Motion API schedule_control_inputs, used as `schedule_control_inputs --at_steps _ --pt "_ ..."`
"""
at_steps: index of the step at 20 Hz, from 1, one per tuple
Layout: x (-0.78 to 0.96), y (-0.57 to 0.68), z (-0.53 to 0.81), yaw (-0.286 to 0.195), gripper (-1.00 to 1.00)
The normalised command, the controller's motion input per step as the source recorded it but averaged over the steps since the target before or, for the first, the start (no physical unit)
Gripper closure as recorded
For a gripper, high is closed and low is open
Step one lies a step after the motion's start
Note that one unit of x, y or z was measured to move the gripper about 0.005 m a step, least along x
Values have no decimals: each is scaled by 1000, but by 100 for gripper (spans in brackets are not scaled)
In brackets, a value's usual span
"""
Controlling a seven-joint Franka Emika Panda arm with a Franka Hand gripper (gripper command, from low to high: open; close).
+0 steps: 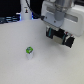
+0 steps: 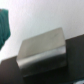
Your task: Open the kcup holder, insert the kcup into the holder, and close the kcup holder
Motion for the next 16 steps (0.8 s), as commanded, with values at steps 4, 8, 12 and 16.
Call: schedule_control_inputs --at_steps 4,8,12,16 --pt "-134 -475 166 -254 -100" --pt "-114 -470 46 -269 -100" --pt "-132 -478 11 -268 -100" --pt "-176 -434 -43 -283 -100"
